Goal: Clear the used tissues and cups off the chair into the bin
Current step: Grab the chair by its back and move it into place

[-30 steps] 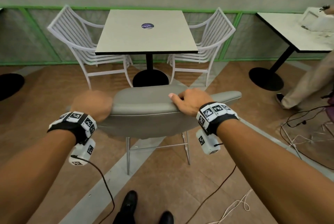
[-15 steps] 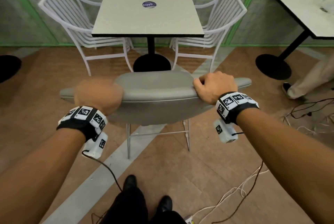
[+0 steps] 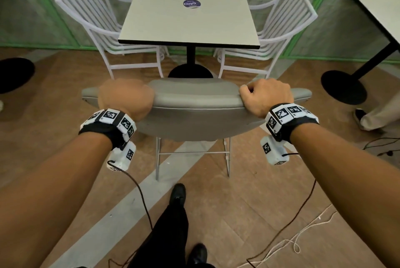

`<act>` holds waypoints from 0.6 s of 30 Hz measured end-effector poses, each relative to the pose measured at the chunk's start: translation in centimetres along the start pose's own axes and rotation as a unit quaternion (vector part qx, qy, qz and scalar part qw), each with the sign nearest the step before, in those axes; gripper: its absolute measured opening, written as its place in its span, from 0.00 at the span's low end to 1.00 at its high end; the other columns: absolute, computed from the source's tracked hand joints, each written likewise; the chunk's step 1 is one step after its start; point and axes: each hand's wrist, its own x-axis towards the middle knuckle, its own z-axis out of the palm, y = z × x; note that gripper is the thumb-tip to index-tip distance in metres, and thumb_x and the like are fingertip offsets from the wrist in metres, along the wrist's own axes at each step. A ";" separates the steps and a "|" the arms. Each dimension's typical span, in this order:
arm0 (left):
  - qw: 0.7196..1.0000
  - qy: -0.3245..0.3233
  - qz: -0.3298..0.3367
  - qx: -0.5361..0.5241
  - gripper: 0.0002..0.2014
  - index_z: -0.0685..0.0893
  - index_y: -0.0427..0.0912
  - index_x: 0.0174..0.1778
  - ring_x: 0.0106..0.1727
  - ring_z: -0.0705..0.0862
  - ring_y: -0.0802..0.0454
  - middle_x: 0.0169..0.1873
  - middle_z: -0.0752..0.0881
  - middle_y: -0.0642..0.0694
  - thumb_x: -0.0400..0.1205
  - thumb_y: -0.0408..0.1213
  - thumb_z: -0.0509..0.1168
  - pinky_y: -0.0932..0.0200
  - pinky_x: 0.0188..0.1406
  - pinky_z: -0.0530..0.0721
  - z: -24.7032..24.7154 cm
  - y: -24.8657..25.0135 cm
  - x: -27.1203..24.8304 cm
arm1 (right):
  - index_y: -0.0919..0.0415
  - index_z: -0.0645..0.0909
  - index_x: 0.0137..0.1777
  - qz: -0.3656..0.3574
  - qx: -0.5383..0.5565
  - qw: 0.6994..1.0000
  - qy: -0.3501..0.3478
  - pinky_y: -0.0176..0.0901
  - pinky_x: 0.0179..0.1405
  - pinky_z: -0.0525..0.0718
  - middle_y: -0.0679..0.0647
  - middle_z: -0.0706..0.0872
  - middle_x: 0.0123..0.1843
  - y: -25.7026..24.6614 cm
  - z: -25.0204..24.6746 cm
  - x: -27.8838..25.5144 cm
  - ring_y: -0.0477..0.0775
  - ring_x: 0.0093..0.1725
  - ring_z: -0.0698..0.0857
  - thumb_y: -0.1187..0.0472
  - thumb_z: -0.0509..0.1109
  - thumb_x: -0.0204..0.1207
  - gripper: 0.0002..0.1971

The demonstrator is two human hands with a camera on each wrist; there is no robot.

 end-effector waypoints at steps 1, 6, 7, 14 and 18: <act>1.000 0.002 -0.003 -0.002 0.19 0.79 0.43 0.26 0.25 0.73 0.39 0.20 0.74 0.44 0.78 0.49 0.54 0.56 0.29 0.64 0.2 0.0 0.7 | 0.56 0.83 0.33 0.001 0.001 1.000 0.002 0.47 0.34 0.76 0.55 0.81 0.28 0.1 0.1 0.8 0.63 0.31 0.80 0.39 0.47 0.77 0.29; 1.000 0.008 -0.006 -0.005 0.19 0.75 0.42 0.24 0.22 0.71 0.41 0.17 0.68 0.48 0.79 0.47 0.55 0.56 0.29 0.64 1.3 0.0 5.0 | 0.56 0.80 0.30 0.002 0.018 1.000 0.007 0.46 0.33 0.74 0.54 0.80 0.26 0.2 0.7 5.3 0.58 0.28 0.77 0.40 0.48 0.76 0.27; 1.000 0.011 -0.008 -0.005 0.19 0.75 0.42 0.24 0.23 0.71 0.41 0.17 0.66 0.48 0.79 0.47 0.56 0.56 0.29 0.64 1.6 0.1 6.0 | 0.56 0.80 0.30 0.003 0.019 1.000 0.006 0.46 0.33 0.73 0.54 0.79 0.25 0.2 0.9 6.5 0.58 0.28 0.77 0.40 0.49 0.76 0.26; 0.999 0.022 -0.012 -0.023 0.20 0.78 0.41 0.26 0.25 0.73 0.39 0.20 0.73 0.43 0.79 0.48 0.53 0.50 0.34 0.72 4.3 0.1 12.7 | 0.57 0.78 0.28 0.013 0.029 0.999 0.010 0.47 0.35 0.78 0.53 0.80 0.26 0.6 1.7 13.8 0.62 0.31 0.79 0.41 0.49 0.73 0.26; 0.999 0.026 -0.011 -0.030 0.20 0.78 0.43 0.26 0.25 0.73 0.39 0.21 0.75 0.42 0.78 0.48 0.52 0.50 0.37 0.70 5.7 -0.3 16.4 | 0.55 0.80 0.30 0.013 0.032 0.999 0.005 0.46 0.35 0.79 0.52 0.81 0.28 0.5 2.2 17.6 0.62 0.33 0.80 0.40 0.49 0.73 0.26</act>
